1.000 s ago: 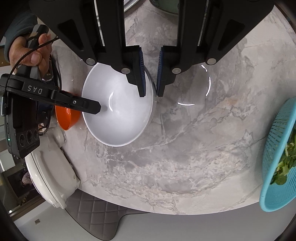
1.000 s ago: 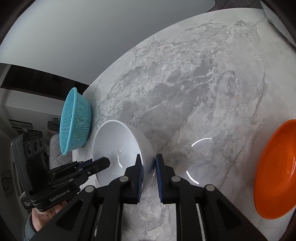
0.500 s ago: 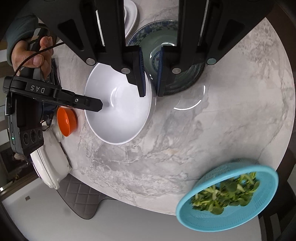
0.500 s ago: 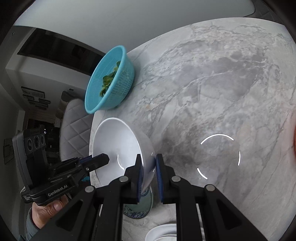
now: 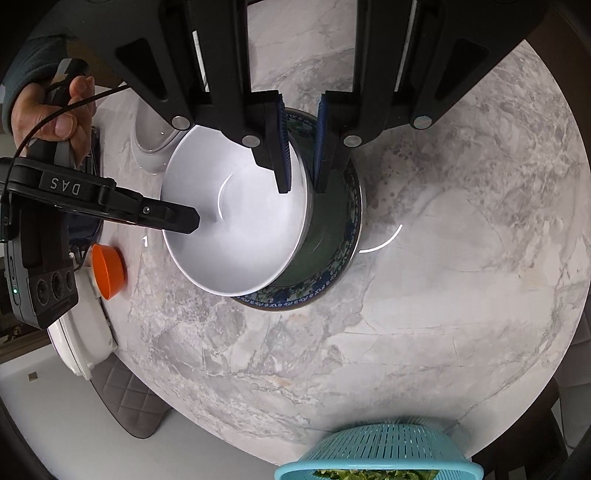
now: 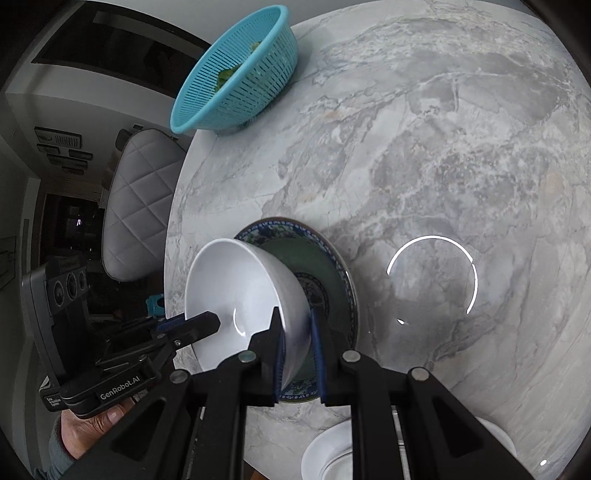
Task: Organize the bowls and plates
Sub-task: 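Lower the white bowl into the patterned bowl and open both grippers, then move both grippers to the orange bowl rim and close them, then lift the orange bowl and carry it over the patterned bowl, then lower the orange bowl into the white bowl and open both grippers, then close both grippers on the patterned bowl rim holding the nested bowls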
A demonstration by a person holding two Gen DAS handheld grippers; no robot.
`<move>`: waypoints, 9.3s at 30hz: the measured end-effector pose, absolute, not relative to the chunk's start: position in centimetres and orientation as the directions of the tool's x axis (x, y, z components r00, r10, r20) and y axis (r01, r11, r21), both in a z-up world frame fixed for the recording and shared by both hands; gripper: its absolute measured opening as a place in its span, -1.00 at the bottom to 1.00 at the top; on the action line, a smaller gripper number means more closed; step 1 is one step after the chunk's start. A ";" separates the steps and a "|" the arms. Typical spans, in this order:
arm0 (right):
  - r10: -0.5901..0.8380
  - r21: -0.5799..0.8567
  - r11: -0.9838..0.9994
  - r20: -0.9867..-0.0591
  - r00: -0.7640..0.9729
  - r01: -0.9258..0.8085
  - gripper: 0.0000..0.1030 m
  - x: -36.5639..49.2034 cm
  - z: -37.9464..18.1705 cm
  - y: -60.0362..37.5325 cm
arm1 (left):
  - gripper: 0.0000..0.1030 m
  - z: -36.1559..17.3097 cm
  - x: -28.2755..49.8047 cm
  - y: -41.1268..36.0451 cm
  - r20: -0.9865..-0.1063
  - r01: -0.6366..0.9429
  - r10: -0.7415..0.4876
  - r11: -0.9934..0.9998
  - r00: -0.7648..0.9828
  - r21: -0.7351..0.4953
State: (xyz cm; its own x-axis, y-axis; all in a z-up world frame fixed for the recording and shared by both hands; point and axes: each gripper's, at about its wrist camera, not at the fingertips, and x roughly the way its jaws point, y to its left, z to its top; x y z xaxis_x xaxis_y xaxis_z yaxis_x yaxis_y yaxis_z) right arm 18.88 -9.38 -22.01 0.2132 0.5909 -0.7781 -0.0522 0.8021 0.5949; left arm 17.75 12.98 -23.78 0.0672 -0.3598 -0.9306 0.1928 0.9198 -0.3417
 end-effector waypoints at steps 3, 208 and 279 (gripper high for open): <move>0.580 0.585 0.810 -0.788 0.204 -0.044 -0.69 18.6 -22.7 -9.1 | -0.80 -24.6 17.7 12.8 -0.936 0.195 -0.349 0.923 0.054 -0.333; 0.537 0.637 0.755 -0.737 0.410 0.157 -0.70 15.1 -21.8 -10.4 | 0.27 -23.3 18.9 11.0 -0.956 0.277 -0.287 0.925 0.065 -0.259; 0.667 0.653 0.745 -0.728 0.156 -0.140 -0.80 20.8 -25.3 -10.3 | -0.84 -28.2 20.8 15.7 -0.865 0.225 -0.501 0.847 0.039 -0.481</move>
State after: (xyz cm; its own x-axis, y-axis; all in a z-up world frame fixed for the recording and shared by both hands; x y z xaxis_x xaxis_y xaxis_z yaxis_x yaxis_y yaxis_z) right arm 20.76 -10.28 -25.31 0.1557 0.6675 -0.7282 -0.1401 0.7446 0.6526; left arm 20.76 15.67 -28.20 0.0386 -0.5008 -0.8647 0.2253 0.8474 -0.4807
